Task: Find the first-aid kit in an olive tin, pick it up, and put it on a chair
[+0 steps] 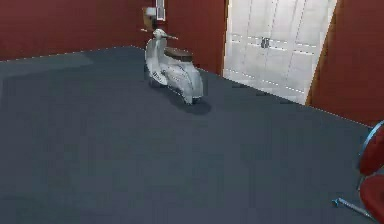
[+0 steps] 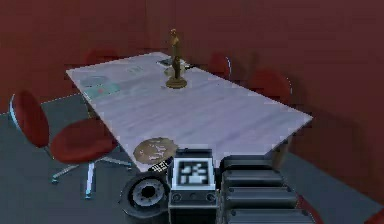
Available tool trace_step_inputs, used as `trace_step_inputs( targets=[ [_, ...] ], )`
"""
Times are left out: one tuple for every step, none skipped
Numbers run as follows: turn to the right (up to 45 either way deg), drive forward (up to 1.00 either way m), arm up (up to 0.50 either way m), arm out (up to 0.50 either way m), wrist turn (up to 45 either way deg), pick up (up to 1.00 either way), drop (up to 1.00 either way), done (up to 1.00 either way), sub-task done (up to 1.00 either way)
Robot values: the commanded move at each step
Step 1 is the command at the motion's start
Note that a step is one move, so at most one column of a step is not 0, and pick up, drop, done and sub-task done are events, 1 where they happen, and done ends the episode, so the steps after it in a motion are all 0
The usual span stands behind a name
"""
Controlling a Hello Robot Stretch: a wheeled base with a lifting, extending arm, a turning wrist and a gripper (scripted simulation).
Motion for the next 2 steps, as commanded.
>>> trace_step_inputs(
  targets=[
    [45.0,0.00,0.00,0.00,0.0,0.00,0.00,0.00,0.00],
    [45.0,0.00,0.00,0.00,0.0,0.00,0.00,0.00,0.00]
  ],
)
